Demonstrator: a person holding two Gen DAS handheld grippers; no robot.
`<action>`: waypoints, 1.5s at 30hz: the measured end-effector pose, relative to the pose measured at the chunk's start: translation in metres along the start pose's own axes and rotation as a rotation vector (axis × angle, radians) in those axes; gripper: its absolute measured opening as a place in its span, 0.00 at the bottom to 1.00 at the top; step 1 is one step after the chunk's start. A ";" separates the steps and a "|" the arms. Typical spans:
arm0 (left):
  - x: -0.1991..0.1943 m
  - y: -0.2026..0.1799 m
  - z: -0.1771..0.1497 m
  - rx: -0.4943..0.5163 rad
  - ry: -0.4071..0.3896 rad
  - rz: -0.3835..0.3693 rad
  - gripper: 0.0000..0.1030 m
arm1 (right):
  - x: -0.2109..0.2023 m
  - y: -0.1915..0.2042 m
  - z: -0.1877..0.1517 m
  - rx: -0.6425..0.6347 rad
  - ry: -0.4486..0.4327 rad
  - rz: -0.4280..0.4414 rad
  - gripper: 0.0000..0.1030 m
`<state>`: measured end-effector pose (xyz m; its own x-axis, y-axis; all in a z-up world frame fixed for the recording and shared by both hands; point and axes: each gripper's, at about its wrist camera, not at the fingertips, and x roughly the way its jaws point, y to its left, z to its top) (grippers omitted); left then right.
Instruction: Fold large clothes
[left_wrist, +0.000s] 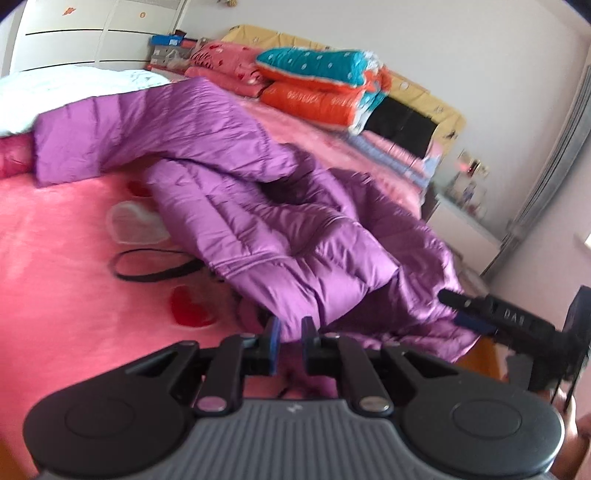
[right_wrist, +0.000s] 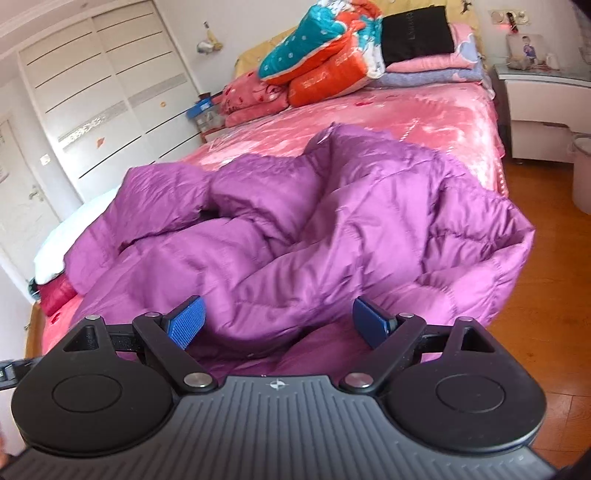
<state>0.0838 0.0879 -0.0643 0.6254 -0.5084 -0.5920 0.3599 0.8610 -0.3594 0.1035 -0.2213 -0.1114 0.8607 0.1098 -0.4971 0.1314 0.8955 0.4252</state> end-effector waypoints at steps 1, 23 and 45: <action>-0.006 0.005 0.004 0.003 0.004 0.017 0.17 | 0.001 -0.003 0.001 0.007 -0.007 -0.005 1.00; 0.150 0.138 0.126 -0.342 -0.027 0.095 0.63 | 0.036 -0.026 0.025 0.016 -0.082 -0.066 1.00; 0.162 0.086 0.098 -0.334 0.035 -0.014 0.04 | 0.097 -0.060 0.056 0.073 -0.080 -0.231 1.00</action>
<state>0.2841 0.0805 -0.1202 0.5956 -0.5250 -0.6080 0.1174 0.8056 -0.5807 0.2063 -0.2886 -0.1429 0.8397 -0.1311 -0.5271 0.3616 0.8590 0.3624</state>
